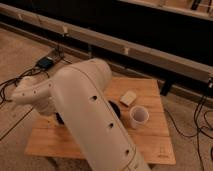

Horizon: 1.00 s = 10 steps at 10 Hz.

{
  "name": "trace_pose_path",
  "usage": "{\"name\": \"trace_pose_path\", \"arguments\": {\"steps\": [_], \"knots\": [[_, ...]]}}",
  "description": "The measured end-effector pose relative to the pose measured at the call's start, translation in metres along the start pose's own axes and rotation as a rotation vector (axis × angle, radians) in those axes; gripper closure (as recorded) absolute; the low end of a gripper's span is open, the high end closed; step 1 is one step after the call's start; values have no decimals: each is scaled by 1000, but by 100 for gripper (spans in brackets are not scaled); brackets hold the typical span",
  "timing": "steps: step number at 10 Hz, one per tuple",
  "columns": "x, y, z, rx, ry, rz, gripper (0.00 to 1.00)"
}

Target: Place the eraser in the ceramic cup

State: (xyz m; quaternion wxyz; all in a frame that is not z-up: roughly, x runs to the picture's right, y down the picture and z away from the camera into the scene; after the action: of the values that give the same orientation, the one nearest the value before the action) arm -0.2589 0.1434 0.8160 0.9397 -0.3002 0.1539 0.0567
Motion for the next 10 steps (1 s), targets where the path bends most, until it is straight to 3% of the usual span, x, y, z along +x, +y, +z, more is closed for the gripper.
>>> {"name": "trace_pose_path", "arguments": {"steps": [4,8,10], "knots": [[44,-83,-39,20,-90,323,84],[106,-140,-49,2,-152,690,84],[137,-160,-53,-9,-182,835,84]]}}
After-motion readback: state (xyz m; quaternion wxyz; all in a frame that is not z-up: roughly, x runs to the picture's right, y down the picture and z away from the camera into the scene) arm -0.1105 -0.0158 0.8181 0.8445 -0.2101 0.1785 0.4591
